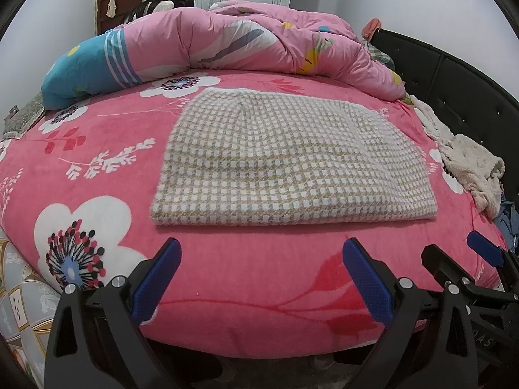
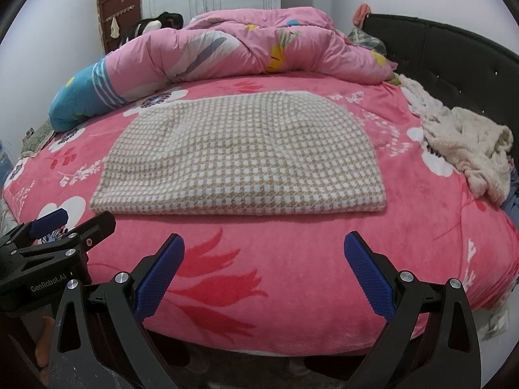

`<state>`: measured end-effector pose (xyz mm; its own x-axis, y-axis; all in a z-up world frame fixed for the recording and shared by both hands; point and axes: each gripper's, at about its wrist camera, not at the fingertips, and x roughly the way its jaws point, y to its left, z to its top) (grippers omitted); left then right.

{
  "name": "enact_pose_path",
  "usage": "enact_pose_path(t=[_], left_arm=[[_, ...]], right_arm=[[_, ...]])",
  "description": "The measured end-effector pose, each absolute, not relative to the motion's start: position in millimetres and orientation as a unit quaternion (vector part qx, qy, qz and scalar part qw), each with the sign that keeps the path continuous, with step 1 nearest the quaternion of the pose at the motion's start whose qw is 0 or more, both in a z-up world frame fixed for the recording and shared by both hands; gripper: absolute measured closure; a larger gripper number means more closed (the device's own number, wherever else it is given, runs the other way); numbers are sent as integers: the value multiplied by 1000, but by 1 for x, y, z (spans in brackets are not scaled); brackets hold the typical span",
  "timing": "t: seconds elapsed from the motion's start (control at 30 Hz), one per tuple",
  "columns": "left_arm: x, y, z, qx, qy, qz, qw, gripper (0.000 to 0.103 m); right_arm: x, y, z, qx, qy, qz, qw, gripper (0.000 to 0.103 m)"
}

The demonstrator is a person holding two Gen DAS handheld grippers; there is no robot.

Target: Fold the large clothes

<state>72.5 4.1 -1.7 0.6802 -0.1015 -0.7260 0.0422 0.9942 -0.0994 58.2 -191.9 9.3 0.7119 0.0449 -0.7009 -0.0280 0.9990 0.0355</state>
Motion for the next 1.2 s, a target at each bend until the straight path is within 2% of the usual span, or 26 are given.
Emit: enact_pose_path(t=[1.2], left_arm=[[73,4,-1,-37,397,-40,916,5]], right_arm=[[56,-191,11,6,378,22,926,8]])
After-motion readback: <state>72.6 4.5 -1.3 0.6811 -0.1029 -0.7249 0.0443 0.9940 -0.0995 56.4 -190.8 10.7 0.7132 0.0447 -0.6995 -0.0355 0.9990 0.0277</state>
